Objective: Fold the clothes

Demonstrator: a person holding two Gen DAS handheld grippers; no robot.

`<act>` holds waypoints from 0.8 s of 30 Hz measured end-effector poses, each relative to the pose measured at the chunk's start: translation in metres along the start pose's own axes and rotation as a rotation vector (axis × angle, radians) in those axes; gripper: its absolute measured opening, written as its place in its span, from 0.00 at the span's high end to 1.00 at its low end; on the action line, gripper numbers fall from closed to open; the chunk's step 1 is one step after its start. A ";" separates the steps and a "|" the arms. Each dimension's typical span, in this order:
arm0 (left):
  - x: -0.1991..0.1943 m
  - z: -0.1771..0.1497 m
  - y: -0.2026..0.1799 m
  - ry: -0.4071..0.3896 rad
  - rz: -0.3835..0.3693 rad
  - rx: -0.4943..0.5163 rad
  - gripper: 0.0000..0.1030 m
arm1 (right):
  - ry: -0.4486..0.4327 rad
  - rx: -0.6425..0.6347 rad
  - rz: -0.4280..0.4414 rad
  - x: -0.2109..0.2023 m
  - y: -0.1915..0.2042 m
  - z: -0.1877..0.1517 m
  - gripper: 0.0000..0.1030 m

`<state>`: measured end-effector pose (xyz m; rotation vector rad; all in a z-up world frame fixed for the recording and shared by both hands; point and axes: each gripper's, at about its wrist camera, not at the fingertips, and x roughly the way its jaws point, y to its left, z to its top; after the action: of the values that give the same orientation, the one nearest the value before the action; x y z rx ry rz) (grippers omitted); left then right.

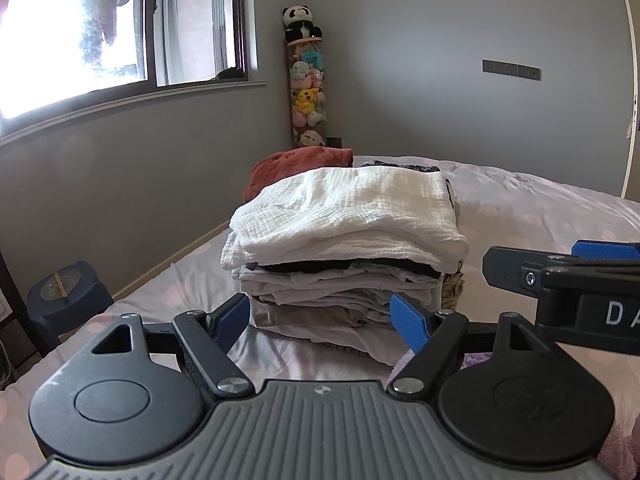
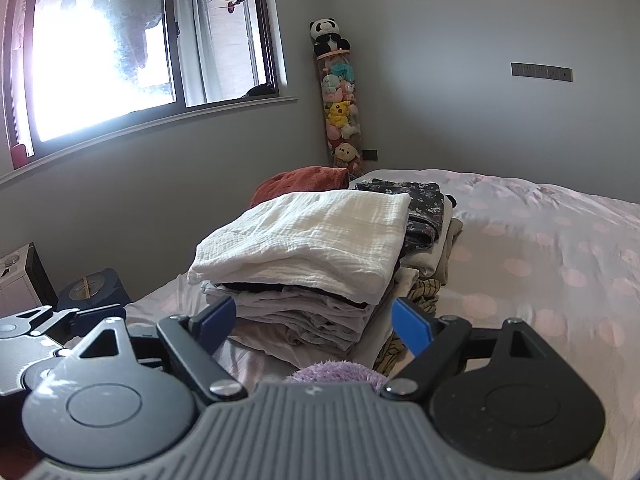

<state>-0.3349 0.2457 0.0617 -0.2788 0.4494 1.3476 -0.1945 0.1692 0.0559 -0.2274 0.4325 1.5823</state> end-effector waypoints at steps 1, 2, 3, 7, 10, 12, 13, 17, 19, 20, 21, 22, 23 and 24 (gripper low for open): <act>-0.001 0.000 0.000 -0.001 -0.002 0.000 0.26 | 0.000 -0.002 0.002 -0.001 0.001 0.000 0.16; -0.002 0.000 0.000 -0.002 -0.004 -0.001 0.26 | 0.000 -0.003 0.005 -0.002 0.001 -0.001 0.16; -0.003 0.001 0.000 -0.003 -0.007 -0.003 0.26 | -0.001 -0.005 0.007 -0.002 0.002 -0.001 0.16; -0.006 0.002 -0.001 -0.011 -0.017 -0.001 0.26 | -0.010 -0.004 0.013 -0.006 0.002 -0.001 0.16; -0.008 0.003 -0.004 -0.015 -0.025 0.006 0.26 | -0.014 -0.002 0.015 -0.008 0.001 -0.002 0.15; -0.009 0.003 -0.005 -0.016 -0.027 0.011 0.26 | -0.015 0.002 0.016 -0.010 0.001 -0.002 0.15; -0.010 0.003 -0.006 -0.017 -0.027 0.013 0.25 | -0.015 0.003 0.016 -0.010 0.001 -0.002 0.15; -0.011 0.003 -0.007 -0.022 -0.031 0.013 0.26 | -0.017 0.009 0.017 -0.012 0.000 -0.003 0.15; -0.012 0.003 -0.007 -0.023 -0.033 0.013 0.26 | -0.019 0.010 0.019 -0.013 0.000 -0.003 0.14; -0.012 0.003 -0.007 -0.024 -0.033 0.014 0.26 | -0.020 0.009 0.020 -0.013 0.000 -0.003 0.14; -0.013 0.003 -0.007 -0.025 -0.033 0.015 0.26 | -0.021 0.009 0.021 -0.014 0.000 -0.003 0.14; -0.013 0.003 -0.007 -0.025 -0.032 0.016 0.26 | -0.022 0.008 0.022 -0.014 0.000 -0.003 0.14; -0.013 0.003 -0.007 -0.024 -0.031 0.017 0.26 | -0.022 0.007 0.023 -0.014 0.000 -0.003 0.14; -0.013 0.003 -0.008 -0.024 -0.030 0.018 0.26 | -0.023 0.006 0.025 -0.014 0.001 -0.003 0.14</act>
<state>-0.3291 0.2342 0.0700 -0.2532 0.4359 1.3152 -0.1947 0.1551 0.0590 -0.2000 0.4240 1.6061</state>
